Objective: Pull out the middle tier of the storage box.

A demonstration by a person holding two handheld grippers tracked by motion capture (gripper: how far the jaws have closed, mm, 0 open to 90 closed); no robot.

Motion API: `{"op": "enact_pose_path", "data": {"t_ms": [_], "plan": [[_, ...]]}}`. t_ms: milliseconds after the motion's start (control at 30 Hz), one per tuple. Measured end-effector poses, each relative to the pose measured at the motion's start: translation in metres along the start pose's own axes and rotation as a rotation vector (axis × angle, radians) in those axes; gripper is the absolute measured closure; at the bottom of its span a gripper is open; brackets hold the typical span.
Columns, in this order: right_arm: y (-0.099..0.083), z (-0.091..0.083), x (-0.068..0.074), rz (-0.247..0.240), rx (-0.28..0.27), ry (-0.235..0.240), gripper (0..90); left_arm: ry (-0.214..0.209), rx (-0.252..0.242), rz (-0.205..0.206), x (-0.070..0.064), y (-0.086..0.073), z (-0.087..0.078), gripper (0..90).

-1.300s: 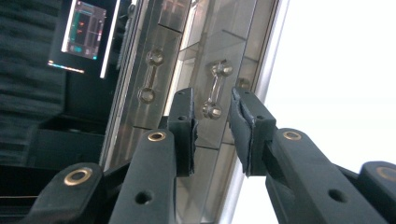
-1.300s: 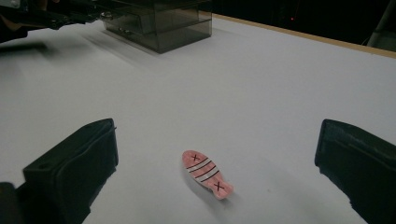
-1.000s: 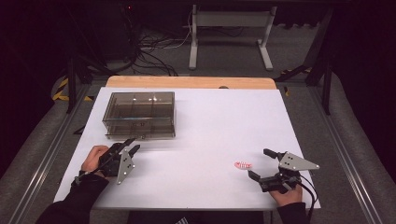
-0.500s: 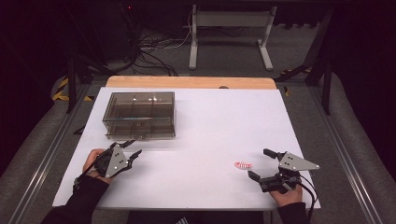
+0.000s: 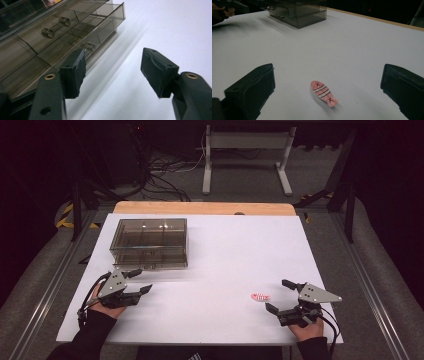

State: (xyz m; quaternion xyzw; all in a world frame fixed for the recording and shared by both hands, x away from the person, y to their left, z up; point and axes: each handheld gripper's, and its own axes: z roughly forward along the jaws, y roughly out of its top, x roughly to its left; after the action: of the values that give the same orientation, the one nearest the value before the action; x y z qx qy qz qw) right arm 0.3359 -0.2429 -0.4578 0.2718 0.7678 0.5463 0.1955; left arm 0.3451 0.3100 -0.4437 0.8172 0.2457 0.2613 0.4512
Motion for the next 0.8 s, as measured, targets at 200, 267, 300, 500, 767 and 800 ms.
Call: {"op": "enact_pose_path", "data": {"t_ms": [200, 267, 300, 500, 767, 800], "plan": [[0.0, 0.0, 0.0, 0.0, 0.0, 0.001, 0.0, -0.052, -0.023, -0.042, 0.005, 0.001, -0.002, 36.2], [0.0, 0.0, 0.0, -0.001, 0.001, 0.0, 0.0, -0.076, -0.028, -0.056, 0.007, 0.001, -0.002, 36.1], [0.0, 0.0, 0.0, -0.001, 0.001, 0.001, 0.0, -0.086, -0.029, -0.059, 0.008, 0.001, -0.002, 36.1], [0.0, 0.0, 0.0, 0.0, 0.0, 0.002, 0.0, -0.17, 0.003, -0.099, 0.015, 0.002, -0.002, 37.4], [0.0, 0.0, 0.0, 0.001, 0.0, 0.002, 0.0, -0.232, 0.072, -0.109, 0.018, 0.008, -0.001, 44.0], [0.0, 0.0, 0.0, 0.003, -0.001, 0.003, 0.0, -0.238, 0.087, -0.115, 0.017, 0.01, 0.0, 44.2]]}}
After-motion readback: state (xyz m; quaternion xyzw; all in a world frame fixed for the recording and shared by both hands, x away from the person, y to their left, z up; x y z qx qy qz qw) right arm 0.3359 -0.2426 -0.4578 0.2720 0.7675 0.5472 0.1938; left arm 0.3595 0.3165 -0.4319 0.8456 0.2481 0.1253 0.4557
